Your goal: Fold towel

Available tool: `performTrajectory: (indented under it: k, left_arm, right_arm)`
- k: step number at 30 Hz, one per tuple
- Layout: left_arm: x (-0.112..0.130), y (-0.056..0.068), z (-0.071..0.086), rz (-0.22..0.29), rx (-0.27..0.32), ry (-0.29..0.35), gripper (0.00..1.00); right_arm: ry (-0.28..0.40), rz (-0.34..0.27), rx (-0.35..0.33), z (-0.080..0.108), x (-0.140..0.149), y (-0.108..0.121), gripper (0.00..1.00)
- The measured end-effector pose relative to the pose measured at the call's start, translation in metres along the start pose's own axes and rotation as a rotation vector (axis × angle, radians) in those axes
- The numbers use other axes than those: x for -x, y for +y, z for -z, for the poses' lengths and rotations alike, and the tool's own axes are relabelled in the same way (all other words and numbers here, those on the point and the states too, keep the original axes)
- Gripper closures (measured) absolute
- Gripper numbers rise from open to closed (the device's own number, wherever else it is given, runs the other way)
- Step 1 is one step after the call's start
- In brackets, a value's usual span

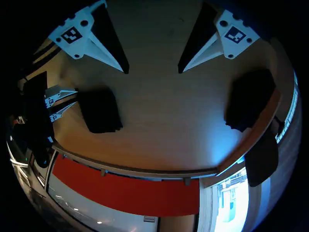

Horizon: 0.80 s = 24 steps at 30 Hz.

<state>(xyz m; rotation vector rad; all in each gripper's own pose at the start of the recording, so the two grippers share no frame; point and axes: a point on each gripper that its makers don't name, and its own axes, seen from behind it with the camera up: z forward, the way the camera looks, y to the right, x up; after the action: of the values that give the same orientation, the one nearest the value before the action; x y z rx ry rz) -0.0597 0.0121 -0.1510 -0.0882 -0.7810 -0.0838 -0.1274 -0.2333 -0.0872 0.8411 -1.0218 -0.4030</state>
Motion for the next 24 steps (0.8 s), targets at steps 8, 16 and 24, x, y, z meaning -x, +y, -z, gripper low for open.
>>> performTrajectory:
  k: [8,16,24]
  left_arm:
    - [0.0007,0.0000,0.0001,-0.001,0.001,-0.002,0.06]
    - [0.0010,-0.0002,-0.0003,-0.001,0.001,-0.003,0.06]
    - [0.0011,-0.0006,0.0001,-0.003,0.000,-0.002,0.06]
  right_arm:
    - [0.004,-0.012,0.007,0.0000,-0.0005,0.0010,0.64]
    - [0.003,-0.015,0.006,-0.0008,-0.0001,0.0006,0.91]
    - [0.015,-0.010,0.016,-0.0010,-0.0019,0.0012,0.94]
